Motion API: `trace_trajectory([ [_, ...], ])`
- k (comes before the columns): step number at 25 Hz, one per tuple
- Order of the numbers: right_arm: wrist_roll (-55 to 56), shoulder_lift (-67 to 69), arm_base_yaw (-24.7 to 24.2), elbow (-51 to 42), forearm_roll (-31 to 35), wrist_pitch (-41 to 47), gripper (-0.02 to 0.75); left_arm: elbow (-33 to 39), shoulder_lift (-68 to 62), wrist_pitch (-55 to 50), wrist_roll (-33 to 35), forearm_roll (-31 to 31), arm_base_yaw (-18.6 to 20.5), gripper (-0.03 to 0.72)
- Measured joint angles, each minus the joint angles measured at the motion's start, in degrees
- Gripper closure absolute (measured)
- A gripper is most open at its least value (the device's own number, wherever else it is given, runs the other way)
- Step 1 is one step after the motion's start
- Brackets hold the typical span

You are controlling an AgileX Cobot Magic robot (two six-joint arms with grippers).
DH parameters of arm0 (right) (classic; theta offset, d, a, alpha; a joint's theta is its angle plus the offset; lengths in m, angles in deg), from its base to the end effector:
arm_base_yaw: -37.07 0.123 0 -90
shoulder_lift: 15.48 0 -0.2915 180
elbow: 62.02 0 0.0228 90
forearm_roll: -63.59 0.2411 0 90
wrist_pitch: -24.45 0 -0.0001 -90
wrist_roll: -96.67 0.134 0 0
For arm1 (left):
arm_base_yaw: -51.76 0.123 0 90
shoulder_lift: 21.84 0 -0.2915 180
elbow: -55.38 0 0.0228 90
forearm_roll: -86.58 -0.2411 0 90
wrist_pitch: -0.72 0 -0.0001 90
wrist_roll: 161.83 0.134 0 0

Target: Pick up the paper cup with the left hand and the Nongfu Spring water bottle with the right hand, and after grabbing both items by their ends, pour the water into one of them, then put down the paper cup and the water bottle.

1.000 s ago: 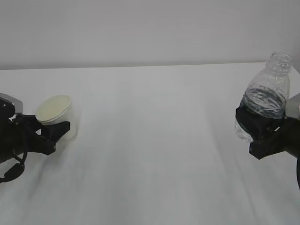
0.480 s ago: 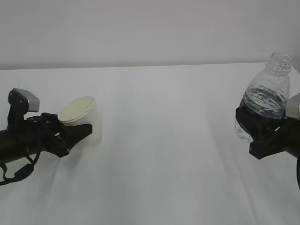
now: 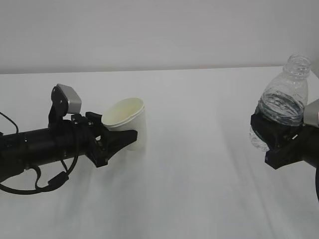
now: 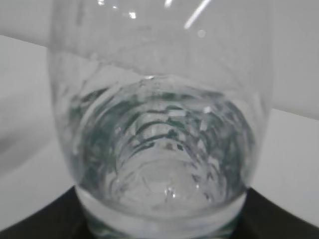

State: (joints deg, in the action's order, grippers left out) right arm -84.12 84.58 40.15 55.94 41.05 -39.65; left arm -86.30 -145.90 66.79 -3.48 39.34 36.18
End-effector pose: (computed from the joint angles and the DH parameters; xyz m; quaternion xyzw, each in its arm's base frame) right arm 0.2678 0.0607 0.1660 -0.2047 0.7337 0.0895 0.6417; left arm 0.3165 -0.1816 0.1149 0.3287 0.7009 -0.3509 0.5268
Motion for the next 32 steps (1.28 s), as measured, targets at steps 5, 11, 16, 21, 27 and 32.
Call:
trace_trajectory([
  [5,0.00,0.00,0.00,0.00,0.00,0.00,0.346,-2.98,0.00,0.00,-3.45,-3.61,-2.44,0.249],
  [11,0.00,0.00,0.00,0.00,0.10,0.00,0.346,-5.17,0.00,0.00,-5.67,-8.39,-4.88,0.250],
  [16,0.00,0.00,0.00,0.00,0.10,0.00,0.346,-5.46,0.00,0.00,-5.86,-9.03,-6.53,0.250],
  [21,0.00,0.00,0.00,0.00,0.10,0.00,0.346,-5.46,0.00,-0.10,-5.86,-9.07,-9.14,0.253],
  [27,0.00,0.00,0.00,-0.73,0.10,0.10,0.346,-5.46,0.00,-1.81,-5.86,-9.88,-11.72,0.253],
  [32,0.00,0.00,0.00,-1.87,0.12,0.10,0.346,-5.46,0.00,-3.00,-5.86,-11.53,-12.87,0.255],
])
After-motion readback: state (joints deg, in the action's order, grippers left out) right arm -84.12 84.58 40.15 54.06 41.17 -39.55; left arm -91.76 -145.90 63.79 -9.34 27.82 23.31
